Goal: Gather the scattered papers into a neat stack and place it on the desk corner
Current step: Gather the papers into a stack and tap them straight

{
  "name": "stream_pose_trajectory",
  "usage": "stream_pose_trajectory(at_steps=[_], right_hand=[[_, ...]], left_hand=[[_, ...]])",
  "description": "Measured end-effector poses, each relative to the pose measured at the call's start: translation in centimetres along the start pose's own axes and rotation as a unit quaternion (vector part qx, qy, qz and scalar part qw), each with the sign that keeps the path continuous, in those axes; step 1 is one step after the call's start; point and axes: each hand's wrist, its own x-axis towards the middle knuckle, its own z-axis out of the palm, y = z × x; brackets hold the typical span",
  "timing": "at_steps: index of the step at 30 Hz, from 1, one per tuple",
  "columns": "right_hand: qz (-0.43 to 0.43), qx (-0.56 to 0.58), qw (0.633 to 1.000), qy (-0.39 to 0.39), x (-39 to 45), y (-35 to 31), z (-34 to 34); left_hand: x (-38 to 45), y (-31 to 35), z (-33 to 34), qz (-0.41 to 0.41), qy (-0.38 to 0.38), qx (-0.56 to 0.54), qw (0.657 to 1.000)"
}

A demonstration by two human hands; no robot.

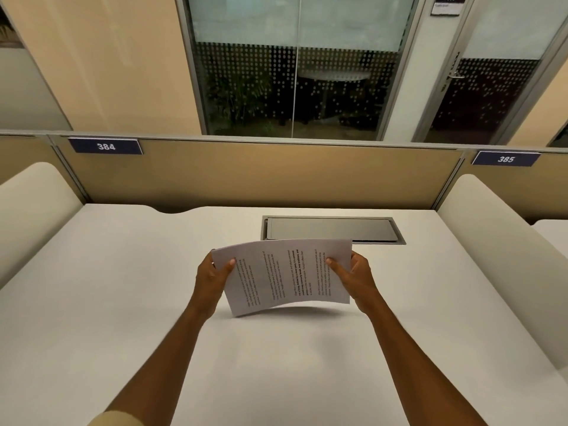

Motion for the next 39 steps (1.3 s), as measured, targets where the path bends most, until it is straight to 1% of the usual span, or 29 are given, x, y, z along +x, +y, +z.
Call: stream_pose_trajectory(at_steps=[3, 7, 13, 20, 25, 32, 36, 39], right_hand=[[0.011, 0.015, 1.000, 0.011, -0.3, 0.7, 0.3], [0.036, 0.034, 0.999, 0.011, -1.0, 2.4, 0.7], [0.046, 0.030, 0.998, 0.011, -1.6, 3.7, 1.2], [0.041, 0.032, 0.998, 0.022, -1.3, 3.3, 1.2], [0.064, 0.042, 0.997, 0.021, -2.0, 4.5, 1.4], [0.050, 0.038, 0.998, 0.019, -2.0, 4.0, 1.3], [0.061, 0.041, 0.997, 0.021, -2.5, 4.7, 1.5], [0.054, 0.029, 0.998, 0.014, -2.2, 4.2, 1.5]], left_hand=[[-0.3, -0.3, 0.6, 0.020, 0.027, 0.029, 0.999], [-0.7, -0.8, 1.2, 0.012, 0.025, 0.063, 0.998], [-2.0, -2.2, 0.7, -0.009, 0.011, 0.059, 0.998], [-1.6, -2.2, 1.0, 0.000, 0.029, 0.081, 0.996], [-1.9, -3.0, 0.8, -0.015, 0.012, 0.083, 0.996], [-1.9, -2.9, 0.7, -0.017, 0.016, 0.090, 0.996], [-2.5, -3.4, 0.7, -0.038, 0.001, 0.107, 0.994], [-2.5, -3.1, 0.5, -0.043, -0.003, 0.118, 0.992]])
